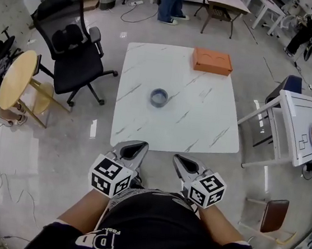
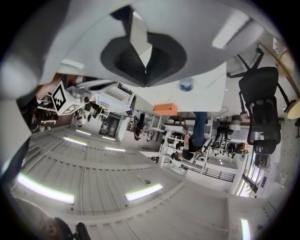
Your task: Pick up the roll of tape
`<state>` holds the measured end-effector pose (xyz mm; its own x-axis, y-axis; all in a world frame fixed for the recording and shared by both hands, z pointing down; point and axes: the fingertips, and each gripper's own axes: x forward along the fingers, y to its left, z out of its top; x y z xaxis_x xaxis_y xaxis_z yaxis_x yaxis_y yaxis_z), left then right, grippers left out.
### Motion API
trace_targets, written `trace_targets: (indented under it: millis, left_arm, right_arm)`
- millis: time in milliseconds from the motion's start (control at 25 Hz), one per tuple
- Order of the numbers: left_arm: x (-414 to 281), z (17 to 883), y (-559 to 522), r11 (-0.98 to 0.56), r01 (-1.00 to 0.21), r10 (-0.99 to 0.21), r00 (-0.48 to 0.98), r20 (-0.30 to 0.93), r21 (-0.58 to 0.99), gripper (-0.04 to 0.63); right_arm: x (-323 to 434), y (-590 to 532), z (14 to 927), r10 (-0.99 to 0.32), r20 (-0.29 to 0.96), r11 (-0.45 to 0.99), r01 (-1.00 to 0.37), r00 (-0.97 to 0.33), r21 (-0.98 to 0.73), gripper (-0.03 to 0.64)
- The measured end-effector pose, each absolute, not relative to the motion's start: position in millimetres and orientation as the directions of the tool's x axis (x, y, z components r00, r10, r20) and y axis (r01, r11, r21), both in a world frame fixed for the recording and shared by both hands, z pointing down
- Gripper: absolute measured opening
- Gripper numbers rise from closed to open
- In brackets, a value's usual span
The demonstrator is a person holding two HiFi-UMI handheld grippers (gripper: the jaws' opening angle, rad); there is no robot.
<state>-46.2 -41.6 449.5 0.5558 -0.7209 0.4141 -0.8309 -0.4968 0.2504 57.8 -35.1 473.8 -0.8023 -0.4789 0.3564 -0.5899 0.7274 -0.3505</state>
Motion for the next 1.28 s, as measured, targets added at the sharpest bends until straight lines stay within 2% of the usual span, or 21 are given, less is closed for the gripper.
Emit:
trace_targets:
  millis: [400, 840, 1280]
  left_arm:
    - [-94, 442, -108, -0.559, -0.784, -0.688, 0.621, 0.376, 0.27, 0.058]
    - [-143, 463, -148, -0.63, -0.743, -0.636, 0.66, 0.399, 0.225, 0.058]
    - [-136, 466, -176, -0.633, -0.752, -0.641, 0.642, 0.42, 0.184, 0.06]
  right_arm:
    - [9, -97, 471, -0.551, 0.375, 0.672, -0.663, -0.746, -0.33, -0.002]
    - [-33, -138, 479, -0.629, 0.366, 0.618, -0.727, -0.686, -0.3, -0.002]
    - [-24, -178, 469, -0.642, 0.351, 0.612, -0.731, -0.682, -0.301, -0.002]
